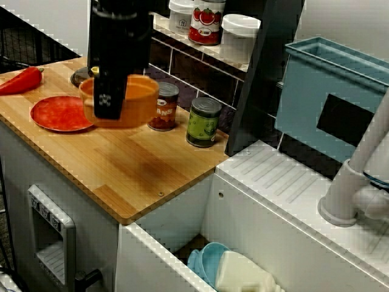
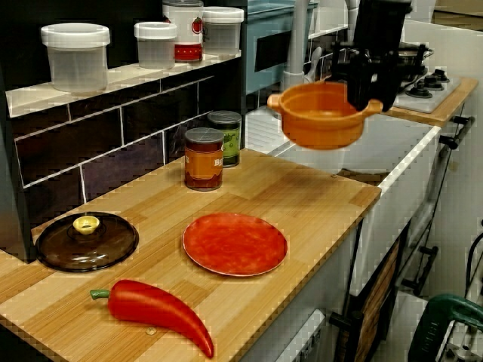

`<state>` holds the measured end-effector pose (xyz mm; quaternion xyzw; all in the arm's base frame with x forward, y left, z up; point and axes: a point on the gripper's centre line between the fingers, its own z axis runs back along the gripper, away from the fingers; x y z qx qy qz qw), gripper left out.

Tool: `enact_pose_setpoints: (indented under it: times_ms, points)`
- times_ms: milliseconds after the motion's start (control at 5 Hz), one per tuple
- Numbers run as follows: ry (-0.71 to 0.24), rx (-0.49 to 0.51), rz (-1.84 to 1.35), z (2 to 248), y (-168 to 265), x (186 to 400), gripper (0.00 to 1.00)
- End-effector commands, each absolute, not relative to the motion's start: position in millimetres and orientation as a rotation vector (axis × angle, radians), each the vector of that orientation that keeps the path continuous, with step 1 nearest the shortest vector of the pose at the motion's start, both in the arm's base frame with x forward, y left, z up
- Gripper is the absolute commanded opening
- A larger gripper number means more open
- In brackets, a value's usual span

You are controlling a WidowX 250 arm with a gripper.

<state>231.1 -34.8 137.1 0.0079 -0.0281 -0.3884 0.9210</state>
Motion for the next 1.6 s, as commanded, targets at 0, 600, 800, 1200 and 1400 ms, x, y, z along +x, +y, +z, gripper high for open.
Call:
enact_pose_setpoints:
  times_ms: [0,600,800,1200,1400]
  points:
    - [-0.147,-0.012,-0.795,192,-29,234,0.00]
    - [-0.251,-0.063,-0.787,275,-18,223,0.00]
    - [-0.288,-0.032,-0.755,292,-16,222,0.00]
    - [-0.341,-0.044,-0.674,309,14,231,0.00]
    - [-0.394,-0.062,-0.607,327,43,231,0.00]
